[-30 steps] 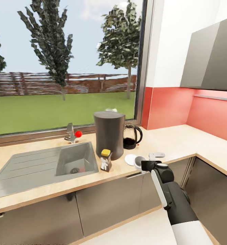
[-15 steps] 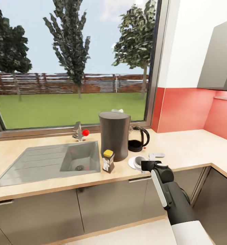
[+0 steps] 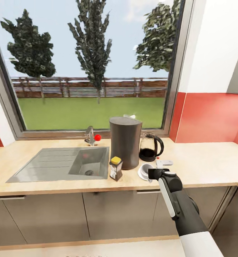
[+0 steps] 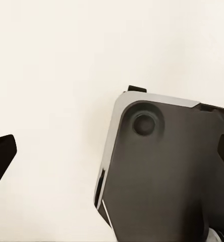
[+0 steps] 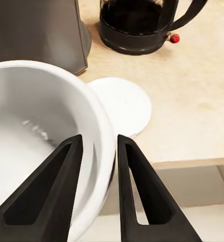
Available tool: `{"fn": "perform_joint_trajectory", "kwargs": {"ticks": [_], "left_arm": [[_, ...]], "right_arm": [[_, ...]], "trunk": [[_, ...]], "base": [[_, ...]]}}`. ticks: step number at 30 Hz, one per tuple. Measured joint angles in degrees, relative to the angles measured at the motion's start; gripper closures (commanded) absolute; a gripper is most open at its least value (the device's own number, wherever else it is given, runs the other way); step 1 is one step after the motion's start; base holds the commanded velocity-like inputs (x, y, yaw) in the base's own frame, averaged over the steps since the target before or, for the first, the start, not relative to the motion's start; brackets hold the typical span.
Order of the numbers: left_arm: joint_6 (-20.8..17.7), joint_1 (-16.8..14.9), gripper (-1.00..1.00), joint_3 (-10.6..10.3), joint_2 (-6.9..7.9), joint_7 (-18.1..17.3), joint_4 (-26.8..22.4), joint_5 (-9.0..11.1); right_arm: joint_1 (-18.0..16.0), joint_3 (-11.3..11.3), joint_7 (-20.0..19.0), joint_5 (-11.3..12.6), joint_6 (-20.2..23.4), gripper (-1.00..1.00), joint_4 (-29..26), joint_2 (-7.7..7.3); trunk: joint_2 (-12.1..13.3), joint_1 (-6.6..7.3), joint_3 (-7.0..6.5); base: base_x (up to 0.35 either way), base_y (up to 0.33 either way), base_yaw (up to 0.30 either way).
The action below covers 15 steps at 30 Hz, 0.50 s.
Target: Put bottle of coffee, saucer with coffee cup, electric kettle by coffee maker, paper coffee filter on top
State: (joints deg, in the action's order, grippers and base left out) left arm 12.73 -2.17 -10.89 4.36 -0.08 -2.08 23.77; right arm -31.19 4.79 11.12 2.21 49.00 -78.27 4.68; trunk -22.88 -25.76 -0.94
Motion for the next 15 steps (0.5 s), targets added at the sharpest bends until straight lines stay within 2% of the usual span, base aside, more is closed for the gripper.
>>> {"fn": "perform_joint_trajectory", "kwargs": {"ticks": [4,7,15], "left_arm": [[0.0,0.0,-1.00,0.2,0.10,0.0,0.0,0.2],[0.1,0.0,-1.00,1.6,0.16,-0.1,0.0,1.0],[0.1,0.0,-1.00,2.0,0.03,-0.1,0.0,1.2]], "right_arm": [[0.0,0.0,0.0,0.0,0.0,1.00,0.1,0.00],[0.0,0.0,0.0,0.0,0.0,1.00,0.9,0.03],[0.0,-0.1,-0.1,0.0,-0.1,1.00,1.3,-0.07]], "trunk": [[0.0,0.01,0.00],[0.0,0.02,0.00],[0.0,0.00,0.00]], "base": [[0.116,-0.241,0.278],[0.174,-0.169,0.258],[0.060,-0.038,0.046]]}}
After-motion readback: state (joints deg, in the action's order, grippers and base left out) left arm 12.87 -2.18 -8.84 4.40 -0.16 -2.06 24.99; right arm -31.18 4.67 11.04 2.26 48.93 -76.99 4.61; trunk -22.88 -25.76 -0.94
